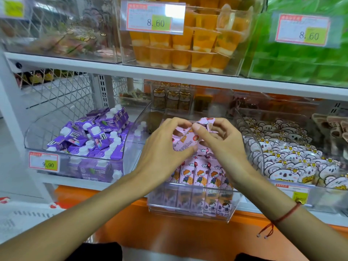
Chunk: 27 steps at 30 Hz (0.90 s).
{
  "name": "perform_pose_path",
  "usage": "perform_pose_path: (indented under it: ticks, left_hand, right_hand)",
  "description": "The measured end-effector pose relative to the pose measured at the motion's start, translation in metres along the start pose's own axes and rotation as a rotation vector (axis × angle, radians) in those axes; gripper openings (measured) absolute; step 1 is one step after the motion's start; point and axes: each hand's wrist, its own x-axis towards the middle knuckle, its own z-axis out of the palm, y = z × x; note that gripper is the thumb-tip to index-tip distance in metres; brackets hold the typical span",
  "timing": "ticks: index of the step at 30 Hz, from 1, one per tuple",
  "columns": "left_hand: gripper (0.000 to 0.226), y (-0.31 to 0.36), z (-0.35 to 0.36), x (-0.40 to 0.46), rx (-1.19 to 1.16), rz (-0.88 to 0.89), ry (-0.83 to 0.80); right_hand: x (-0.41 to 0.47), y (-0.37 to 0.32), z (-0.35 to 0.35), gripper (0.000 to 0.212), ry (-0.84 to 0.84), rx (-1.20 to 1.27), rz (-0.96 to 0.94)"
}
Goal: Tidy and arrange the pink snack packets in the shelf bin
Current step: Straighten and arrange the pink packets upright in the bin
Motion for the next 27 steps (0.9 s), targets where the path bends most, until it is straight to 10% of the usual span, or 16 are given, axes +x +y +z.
perform_pose_path:
  ticks: [12, 20, 27]
  left_hand:
    - [0.020, -0.0026, 0.0039, 0.0045, -0.321, -0.185, -0.020]
    - [0.056, -0.0019, 0.0027, 0.0004, -0.077, -0.045, -0.046]
    - [0.042, -0.0035, -0.0053, 0.0054, -0.136, -0.011, 0.033]
  right_hand:
    - [-0.0001, -0.0016, -0.0027, 0.033, -0.216, -0.041, 0.092]
    - [-0.0003, 0.0006, -0.0034, 0.037, -0.050, -0.019, 0.025]
    - [-0.0022, -0.0025, -0.0075, 0.018, -0.145, -0.015, -0.069]
